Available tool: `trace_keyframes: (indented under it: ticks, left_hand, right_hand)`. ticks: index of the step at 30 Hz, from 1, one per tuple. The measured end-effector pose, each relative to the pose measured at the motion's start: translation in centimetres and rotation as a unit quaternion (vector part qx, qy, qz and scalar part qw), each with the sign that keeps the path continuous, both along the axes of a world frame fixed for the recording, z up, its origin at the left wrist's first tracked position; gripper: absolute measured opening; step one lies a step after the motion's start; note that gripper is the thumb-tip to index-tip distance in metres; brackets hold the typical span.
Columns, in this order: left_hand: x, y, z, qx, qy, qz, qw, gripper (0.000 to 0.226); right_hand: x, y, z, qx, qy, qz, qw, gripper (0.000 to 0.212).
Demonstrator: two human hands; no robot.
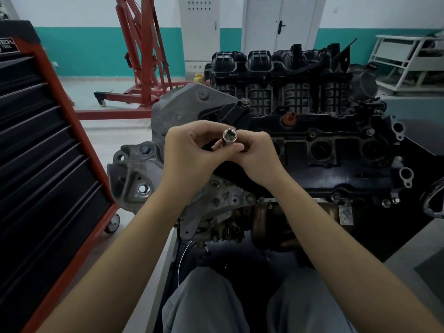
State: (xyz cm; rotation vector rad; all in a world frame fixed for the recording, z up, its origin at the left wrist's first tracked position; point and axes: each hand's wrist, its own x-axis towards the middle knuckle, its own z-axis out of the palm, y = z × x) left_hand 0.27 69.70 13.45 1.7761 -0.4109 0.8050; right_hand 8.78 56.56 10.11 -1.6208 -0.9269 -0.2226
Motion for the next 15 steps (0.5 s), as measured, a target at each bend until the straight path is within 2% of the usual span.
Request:
trace_keyframes:
  ticks: [3,6,9,12,15]
  left_hand:
    - [0.08,-0.10,0.02,-0.022,-0.010,0.018,1.000,0.025]
    - [0.10,0.14,-0.02,-0.054,0.008,-0.026,0.998,0.026]
    - [0.00,0.36,0.16,-0.026,0.017,-0.060,0.998,0.028]
    - [0.00,0.23,0.15,0.000,0.001,-0.011,1.000,0.028]
    - [-0.06,0.10,-0.07,-0.004,-0.017,0.022,1.000,0.025]
  right_hand:
    - [0.06,-0.05,0.05,-0.014,-0.002,0.015,1.000,0.019]
    - [-0.05,0.11,0.08,-0.033,-0.013,0.022,0.999,0.023]
    - [-0.17,0.17,0.09,-0.012,-0.012,-0.005,1.000,0.026]
    - [-0.01,-0.02,0.02,-0.002,-0.011,-0.016,1.000,0.017]
    - [-0.21,0.09,0.05,-0.015,-0.017,0.001,1.000,0.025]
